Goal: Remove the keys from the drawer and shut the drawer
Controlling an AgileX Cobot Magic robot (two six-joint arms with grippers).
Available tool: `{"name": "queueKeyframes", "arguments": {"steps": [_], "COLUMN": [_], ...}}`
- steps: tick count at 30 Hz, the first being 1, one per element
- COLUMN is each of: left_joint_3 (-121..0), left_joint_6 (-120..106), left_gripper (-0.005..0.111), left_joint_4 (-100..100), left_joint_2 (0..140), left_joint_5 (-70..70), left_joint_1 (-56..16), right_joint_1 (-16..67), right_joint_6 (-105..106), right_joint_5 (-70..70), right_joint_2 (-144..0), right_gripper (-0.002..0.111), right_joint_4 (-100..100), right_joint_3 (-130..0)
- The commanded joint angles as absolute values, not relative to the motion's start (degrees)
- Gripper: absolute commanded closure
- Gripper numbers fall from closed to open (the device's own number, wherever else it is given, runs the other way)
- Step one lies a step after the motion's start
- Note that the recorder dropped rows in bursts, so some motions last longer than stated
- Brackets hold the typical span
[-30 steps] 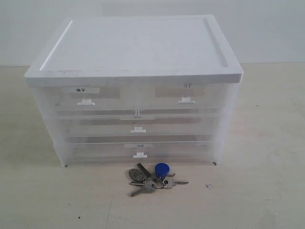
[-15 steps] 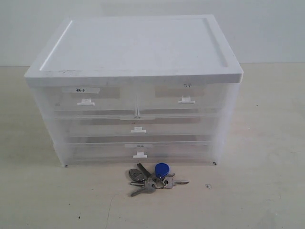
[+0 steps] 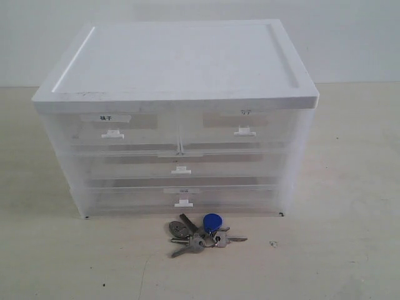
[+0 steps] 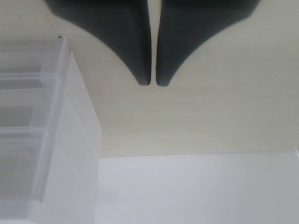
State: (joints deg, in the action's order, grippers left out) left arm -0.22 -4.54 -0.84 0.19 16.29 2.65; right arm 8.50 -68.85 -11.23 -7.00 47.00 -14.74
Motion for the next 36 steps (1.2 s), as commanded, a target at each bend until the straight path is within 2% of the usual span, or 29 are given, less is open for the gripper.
{"name": "queueKeyframes", "arguments": {"steps": [1,8,14,19,26,30,36], "left_joint_3": [0.0,0.0,0.0,0.0,0.0,0.0,0.0], "left_joint_6": [-4.8,-4.8,-4.8,-4.8,-4.8,-4.8,-4.8], "left_gripper": [0.102,0.102,0.102,0.102,0.102,0.102,0.102], "left_joint_4": [-0.5,-0.5,-0.5,-0.5,-0.5,-0.5,-0.5], "left_joint_2": [0.0,0.0,0.0,0.0,0.0,0.0,0.0], "left_joint_5": [16.3,16.3,16.3,16.2,16.2,16.2,16.2], "left_joint_1": [2.8,2.8,2.8,2.8,2.8,2.8,2.8], "right_joint_1": [8.6,8.5,8.5,8.4,2.6,-0.7,-1.2], "right_joint_6": [-68.6,-62.8,-39.0,-31.7,-17.0,-10.3,-3.9], "right_joint_5": [-11.3,-9.6,-10.3,-14.6,-21.8,-9.6,6.4], "right_joint_2": [-7.0,-6.7,0.0,0.0,0.0,0.0,0.0], "right_gripper": [0.109,0.109,0.109,0.109,0.109,0.109,0.109], "right_joint_4": [47.0,45.8,24.2,23.5,5.3,2.3,2.8], "right_joint_3": [-14.6,-14.6,-10.1,-6.4,0.0,0.0,0.0]}}
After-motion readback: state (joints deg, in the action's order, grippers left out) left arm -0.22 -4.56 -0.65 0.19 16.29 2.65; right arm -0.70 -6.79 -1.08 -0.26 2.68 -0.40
